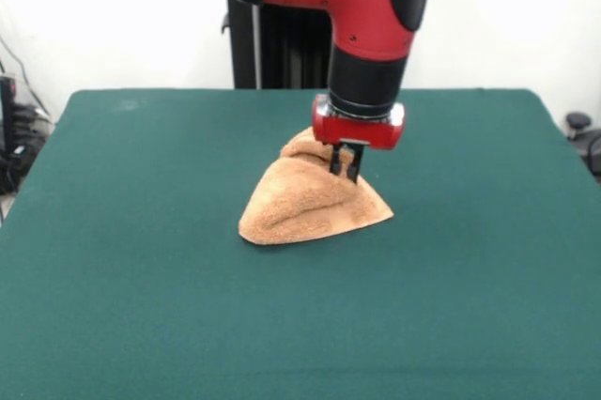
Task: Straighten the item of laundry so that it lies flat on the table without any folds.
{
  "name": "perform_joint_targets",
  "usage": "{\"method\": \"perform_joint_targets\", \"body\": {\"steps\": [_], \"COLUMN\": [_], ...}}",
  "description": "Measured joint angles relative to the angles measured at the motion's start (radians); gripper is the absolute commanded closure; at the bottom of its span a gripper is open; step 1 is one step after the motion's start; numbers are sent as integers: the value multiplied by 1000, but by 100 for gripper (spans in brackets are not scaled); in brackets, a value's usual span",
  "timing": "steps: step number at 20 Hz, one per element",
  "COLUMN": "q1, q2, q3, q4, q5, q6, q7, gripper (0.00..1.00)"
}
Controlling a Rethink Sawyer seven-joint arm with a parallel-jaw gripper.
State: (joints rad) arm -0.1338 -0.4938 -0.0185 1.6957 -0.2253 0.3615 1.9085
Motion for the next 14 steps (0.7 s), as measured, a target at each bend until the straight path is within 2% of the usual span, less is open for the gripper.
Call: {"method": "perform_joint_targets", "body": {"steps": [8,14], "q1": [-71,-94], "q2": [-80,-110], "q3": [17,17], "q4": [-1,-6], "q5": [-21,-29], "q6": [72,90], "q7": [0,0], "gripper": [100,100]}}
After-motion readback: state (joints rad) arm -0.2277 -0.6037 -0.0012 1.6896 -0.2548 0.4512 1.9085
